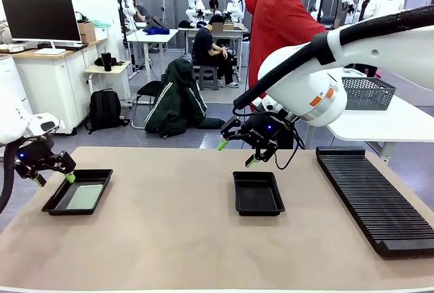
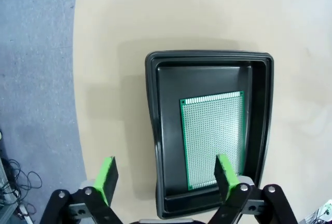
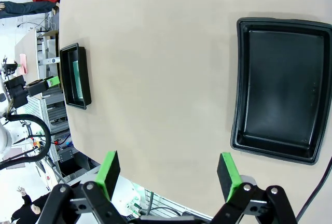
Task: Inspect and transfer BCBs to ESD trays.
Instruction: Pick up the ESD tray and place it on the left side of the table.
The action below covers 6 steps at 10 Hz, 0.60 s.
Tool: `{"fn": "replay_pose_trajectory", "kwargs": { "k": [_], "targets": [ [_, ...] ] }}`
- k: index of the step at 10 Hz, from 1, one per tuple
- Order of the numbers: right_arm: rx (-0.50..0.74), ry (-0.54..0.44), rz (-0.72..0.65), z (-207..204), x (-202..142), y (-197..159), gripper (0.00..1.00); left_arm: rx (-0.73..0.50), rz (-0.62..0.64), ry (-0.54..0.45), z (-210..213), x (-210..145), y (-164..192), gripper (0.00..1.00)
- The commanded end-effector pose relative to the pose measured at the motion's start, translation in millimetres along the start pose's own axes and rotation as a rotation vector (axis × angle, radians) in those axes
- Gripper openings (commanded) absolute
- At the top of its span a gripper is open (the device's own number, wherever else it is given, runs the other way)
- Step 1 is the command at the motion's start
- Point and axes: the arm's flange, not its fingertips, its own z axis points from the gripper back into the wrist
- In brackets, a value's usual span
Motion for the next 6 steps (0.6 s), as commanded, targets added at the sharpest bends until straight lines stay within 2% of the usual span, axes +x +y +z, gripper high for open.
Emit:
{"fn": "replay_pose_trajectory", "kwargs": {
  "k": [1, 6],
  "targets": [
    [-0.003, -0.008, -0.012, -0.2, -0.4, 0.6, 1.00, 0.012, -0.006, 0.008, 25.3, 1.1, -7.9, 1.00],
    [-0.003, -0.008, -0.012, -0.2, -0.4, 0.6, 1.00, 0.050, -0.002, 0.031, 98.2, 7.6, -15.8, 1.00]
  ]
}}
